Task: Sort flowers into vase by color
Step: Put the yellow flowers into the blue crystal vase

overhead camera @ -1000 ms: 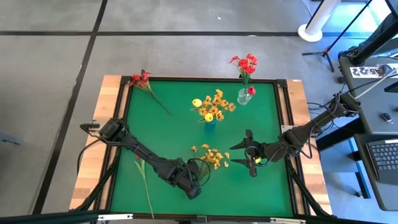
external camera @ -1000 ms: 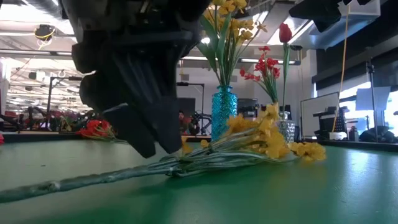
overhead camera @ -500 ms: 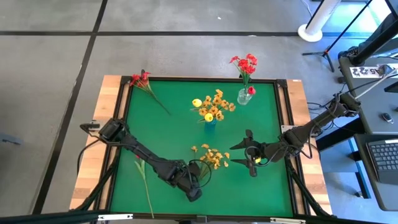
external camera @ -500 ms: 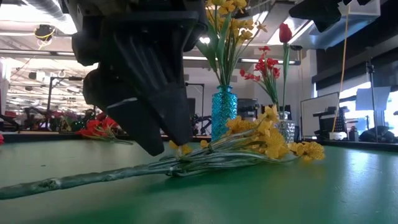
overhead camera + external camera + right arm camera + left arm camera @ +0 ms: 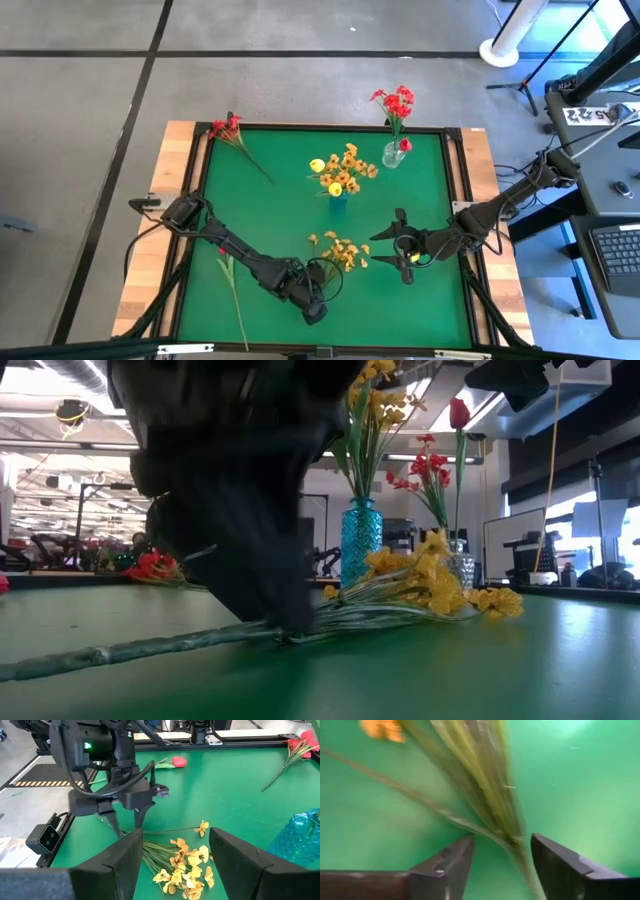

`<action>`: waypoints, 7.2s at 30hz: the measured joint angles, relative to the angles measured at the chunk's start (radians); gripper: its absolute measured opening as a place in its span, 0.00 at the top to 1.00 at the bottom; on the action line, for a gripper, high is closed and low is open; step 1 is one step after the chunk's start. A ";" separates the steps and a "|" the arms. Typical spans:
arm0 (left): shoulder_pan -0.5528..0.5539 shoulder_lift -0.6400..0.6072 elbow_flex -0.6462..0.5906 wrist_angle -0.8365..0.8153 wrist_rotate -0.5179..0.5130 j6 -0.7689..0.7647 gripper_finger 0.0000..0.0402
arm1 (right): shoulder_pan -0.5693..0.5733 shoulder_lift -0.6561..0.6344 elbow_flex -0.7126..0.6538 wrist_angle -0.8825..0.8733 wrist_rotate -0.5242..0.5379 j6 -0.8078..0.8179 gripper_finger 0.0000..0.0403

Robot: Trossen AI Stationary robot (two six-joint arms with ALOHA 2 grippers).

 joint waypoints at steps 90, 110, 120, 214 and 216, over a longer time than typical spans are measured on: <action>0.323 -0.487 -0.721 1.860 -0.005 1.085 1.00 | -0.236 0.015 -0.136 0.015 0.083 0.035 0.44; 0.414 -0.467 -0.721 1.850 -0.197 1.146 1.00 | -0.515 0.240 -0.136 0.316 -0.193 -0.102 0.44; 0.377 -0.467 -0.721 1.826 -0.198 1.146 1.00 | -0.518 0.331 -0.136 0.390 -0.223 -0.116 0.44; 0.033 -0.274 -0.719 2.039 -0.584 1.340 1.00 | -0.290 0.148 -0.113 0.718 -0.383 -0.134 0.44; 0.037 -0.274 -0.719 2.033 -0.584 1.301 1.00 | -0.262 0.155 -0.089 0.765 -0.364 -0.172 0.44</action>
